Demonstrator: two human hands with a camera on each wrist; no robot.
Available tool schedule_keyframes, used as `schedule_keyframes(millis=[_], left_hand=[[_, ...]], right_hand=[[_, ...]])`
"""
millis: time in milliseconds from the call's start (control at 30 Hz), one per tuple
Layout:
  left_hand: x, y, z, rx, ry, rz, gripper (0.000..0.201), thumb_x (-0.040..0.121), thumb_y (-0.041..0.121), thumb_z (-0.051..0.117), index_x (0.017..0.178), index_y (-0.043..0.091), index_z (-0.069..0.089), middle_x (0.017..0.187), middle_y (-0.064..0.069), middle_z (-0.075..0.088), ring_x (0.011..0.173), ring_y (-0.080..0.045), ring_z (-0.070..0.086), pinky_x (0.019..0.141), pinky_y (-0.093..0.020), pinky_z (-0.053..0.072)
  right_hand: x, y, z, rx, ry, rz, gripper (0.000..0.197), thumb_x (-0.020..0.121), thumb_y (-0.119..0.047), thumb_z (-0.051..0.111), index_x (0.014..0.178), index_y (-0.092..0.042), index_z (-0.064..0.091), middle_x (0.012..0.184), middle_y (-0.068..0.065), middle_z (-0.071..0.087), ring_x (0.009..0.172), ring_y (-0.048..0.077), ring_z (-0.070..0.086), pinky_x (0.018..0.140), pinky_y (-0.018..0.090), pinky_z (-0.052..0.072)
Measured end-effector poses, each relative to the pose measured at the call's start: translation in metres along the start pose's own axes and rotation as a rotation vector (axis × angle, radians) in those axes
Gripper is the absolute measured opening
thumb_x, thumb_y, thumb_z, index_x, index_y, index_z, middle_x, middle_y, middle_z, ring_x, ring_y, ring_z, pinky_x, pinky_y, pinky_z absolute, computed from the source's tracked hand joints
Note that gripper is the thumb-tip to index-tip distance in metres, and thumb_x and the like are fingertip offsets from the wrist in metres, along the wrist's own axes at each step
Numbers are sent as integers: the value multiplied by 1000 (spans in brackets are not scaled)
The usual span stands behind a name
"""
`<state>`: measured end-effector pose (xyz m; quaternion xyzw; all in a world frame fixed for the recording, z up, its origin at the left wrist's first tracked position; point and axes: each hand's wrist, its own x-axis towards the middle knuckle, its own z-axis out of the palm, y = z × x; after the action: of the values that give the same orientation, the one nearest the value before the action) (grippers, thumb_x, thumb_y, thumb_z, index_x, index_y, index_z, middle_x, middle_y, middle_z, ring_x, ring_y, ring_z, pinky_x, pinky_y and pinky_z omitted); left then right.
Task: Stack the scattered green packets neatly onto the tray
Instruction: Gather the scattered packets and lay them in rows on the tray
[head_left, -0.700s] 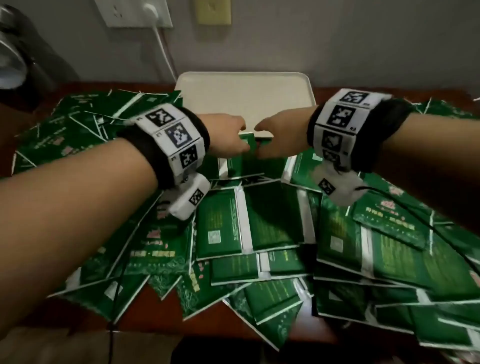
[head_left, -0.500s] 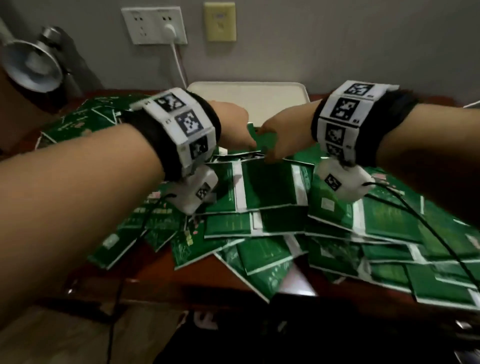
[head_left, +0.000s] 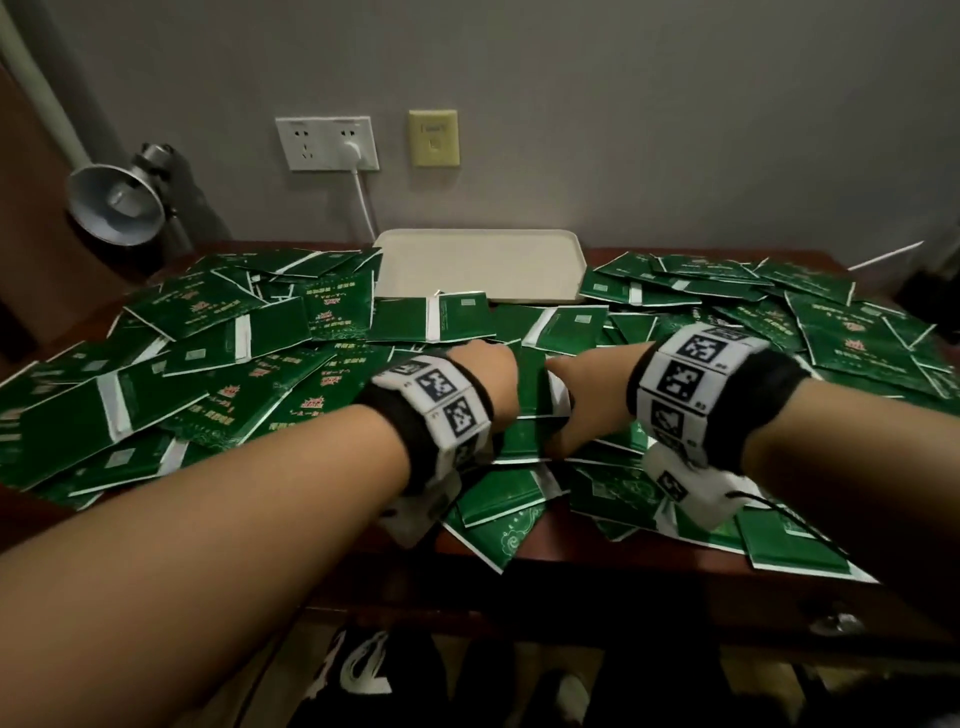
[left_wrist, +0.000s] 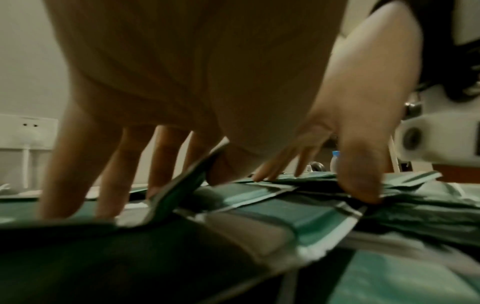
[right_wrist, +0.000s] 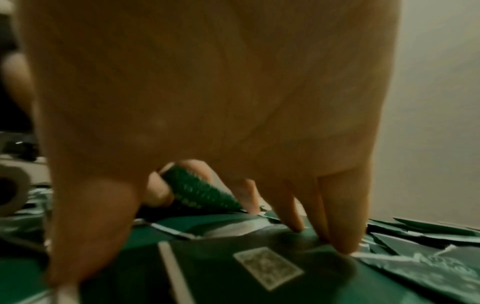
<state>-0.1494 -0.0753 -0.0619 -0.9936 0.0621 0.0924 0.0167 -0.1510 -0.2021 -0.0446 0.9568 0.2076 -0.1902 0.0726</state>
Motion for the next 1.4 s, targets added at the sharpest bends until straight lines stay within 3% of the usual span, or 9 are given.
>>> schedule_keyframes(millis=[167,400,600,800,933,1133,1200,1267,1400], left_hand=[[-6,-38,-13,-279,129,3,19,87,3,49,95,16,61,96,-2,61,85,-22,55,68,-29,43],[-16,-89,-16,-801,146,-11,5,84,9,64,85,5,67,87,-17,67,74,-22,58,68,-37,51],[-3,-109,-8,-589,261,-79,15,84,24,70,94,14,65,88,-2,62,75,-16,56,58,-25,43],[1,-119,-8,-390,253,-211,23,85,20,64,107,17,60,92,1,57,80,-14,53,59,-26,42],[1,-111,1,-175,178,-169,51,84,40,64,130,25,48,129,-11,44,121,-30,41,96,-44,43],[4,-83,-1,27,-24,84,67,75,54,74,131,25,50,126,-6,49,114,-26,49,94,-38,47],[5,-80,0,37,-55,108,65,77,45,76,132,22,49,129,-5,50,113,-24,53,93,-37,49],[5,-80,0,22,-62,145,62,81,31,74,134,20,46,131,-4,52,110,-22,55,92,-37,50],[2,-78,-2,-26,-66,239,63,85,12,67,141,22,42,133,-5,47,119,-22,50,97,-32,46]], right_hand=[[3,-3,5,-129,17,84,34,90,-30,59,114,-6,62,104,8,65,90,24,62,69,30,49],[10,-11,-3,-186,29,102,33,92,-14,56,124,-7,59,112,10,64,101,26,63,71,28,49],[-4,-18,-23,202,271,-75,62,85,5,50,136,-30,52,136,-2,54,114,17,57,78,20,46],[0,-6,-37,740,512,-49,32,84,-9,72,107,-29,66,113,-11,66,104,4,60,91,17,43],[5,9,-28,557,407,264,19,87,-6,58,93,-21,67,109,1,66,96,18,61,81,25,50],[-2,-2,-22,105,207,354,17,91,-20,51,102,-7,53,77,3,50,75,22,53,56,25,41],[-2,-7,-23,157,209,380,28,91,-21,53,114,-6,47,84,5,52,78,23,54,53,26,40],[4,-8,-23,201,221,402,47,88,-23,55,129,-6,39,111,11,54,100,29,56,72,32,49],[11,-13,-24,277,278,249,76,82,-16,54,149,-28,22,152,10,24,133,35,36,102,47,43]])
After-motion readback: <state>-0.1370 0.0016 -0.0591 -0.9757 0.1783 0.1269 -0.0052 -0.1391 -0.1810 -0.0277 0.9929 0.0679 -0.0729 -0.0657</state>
